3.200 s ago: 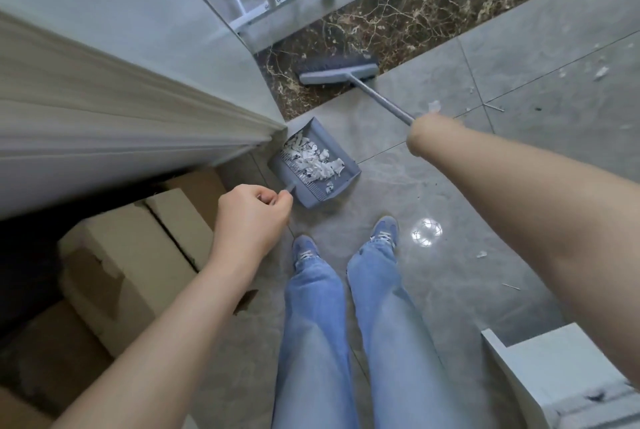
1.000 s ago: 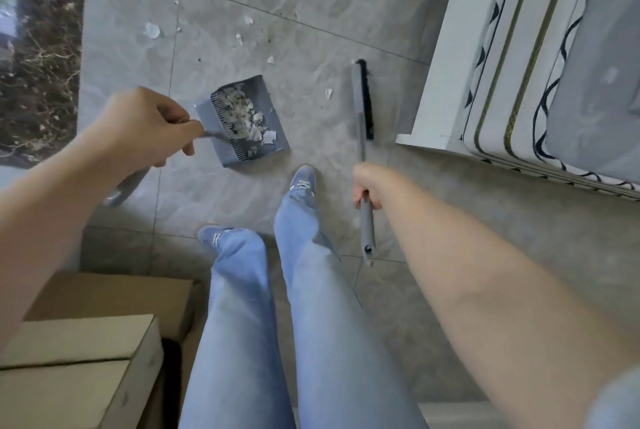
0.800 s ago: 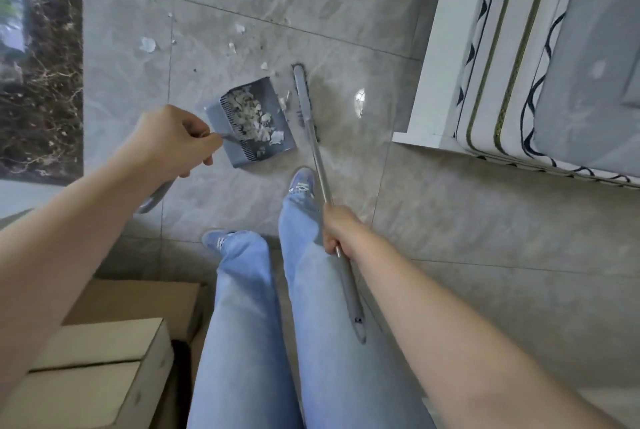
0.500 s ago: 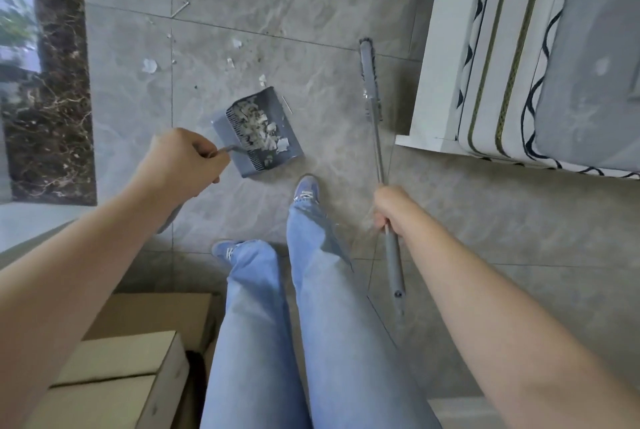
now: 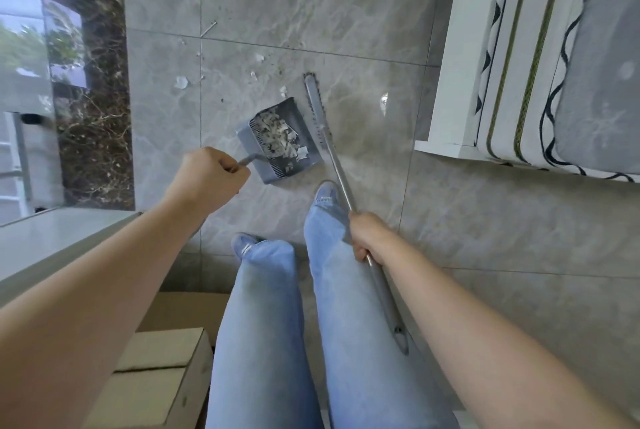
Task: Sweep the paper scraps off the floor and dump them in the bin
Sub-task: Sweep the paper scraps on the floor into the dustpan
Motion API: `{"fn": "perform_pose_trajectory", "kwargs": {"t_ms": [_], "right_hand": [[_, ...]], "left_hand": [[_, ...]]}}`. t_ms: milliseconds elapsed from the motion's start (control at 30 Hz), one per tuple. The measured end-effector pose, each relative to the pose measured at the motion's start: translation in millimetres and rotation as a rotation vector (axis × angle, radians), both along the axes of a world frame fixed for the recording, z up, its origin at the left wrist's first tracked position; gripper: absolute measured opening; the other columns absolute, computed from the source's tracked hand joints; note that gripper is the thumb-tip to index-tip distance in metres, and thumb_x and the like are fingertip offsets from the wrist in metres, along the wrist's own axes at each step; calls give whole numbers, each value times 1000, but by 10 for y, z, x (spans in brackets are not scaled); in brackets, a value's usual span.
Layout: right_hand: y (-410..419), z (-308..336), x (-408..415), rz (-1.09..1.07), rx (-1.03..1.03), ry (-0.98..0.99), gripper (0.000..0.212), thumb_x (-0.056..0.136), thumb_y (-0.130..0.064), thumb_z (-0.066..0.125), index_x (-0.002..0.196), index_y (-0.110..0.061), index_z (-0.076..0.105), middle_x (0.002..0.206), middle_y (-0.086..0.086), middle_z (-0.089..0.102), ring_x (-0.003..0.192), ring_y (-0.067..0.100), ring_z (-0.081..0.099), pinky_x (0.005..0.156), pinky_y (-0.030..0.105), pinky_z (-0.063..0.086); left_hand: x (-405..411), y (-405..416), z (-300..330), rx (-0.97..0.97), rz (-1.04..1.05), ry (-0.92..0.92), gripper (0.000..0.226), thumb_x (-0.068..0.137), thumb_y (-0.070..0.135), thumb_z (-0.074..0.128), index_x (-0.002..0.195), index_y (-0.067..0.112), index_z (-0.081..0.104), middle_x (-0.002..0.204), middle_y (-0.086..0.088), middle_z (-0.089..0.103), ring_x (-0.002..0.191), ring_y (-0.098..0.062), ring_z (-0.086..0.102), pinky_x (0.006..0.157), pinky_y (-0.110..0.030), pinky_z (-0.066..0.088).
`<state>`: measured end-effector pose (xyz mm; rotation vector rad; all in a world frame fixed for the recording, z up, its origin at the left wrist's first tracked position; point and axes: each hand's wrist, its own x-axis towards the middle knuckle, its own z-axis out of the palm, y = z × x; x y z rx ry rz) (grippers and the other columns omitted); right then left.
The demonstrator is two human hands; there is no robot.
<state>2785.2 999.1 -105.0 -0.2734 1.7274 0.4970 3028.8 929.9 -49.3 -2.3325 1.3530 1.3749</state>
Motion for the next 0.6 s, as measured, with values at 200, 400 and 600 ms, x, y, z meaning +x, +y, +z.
{"fn": "perform_pose_trajectory", "kwargs": {"t_ms": [200,400,600], "right_hand": [[-441,-44,131,322,58,18,36,97,-22,47,62,-14,38,35,5,48,47,16,48,45,22,38],[-6,-81,650,189,34,-104,33,97,-19,36,65,-12,35,55,7,44,46,20,42,37,26,35],[472,48,852,45,-89,47,36,99,-31,31,68,-14,38,66,11,44,56,23,45,49,22,35]], "left_hand": [[47,12,-113,-14,4,32,35,85,15,59,67,-16,55,58,-13,43,52,-19,29,49,-27,26],[121,10,-149,-26,-8,94,32,82,13,57,68,-15,57,60,-19,54,53,-18,37,51,-27,33],[276,78,-95,-34,-8,174,38,78,13,56,45,13,36,53,-13,47,48,-21,34,49,-27,30]]}}
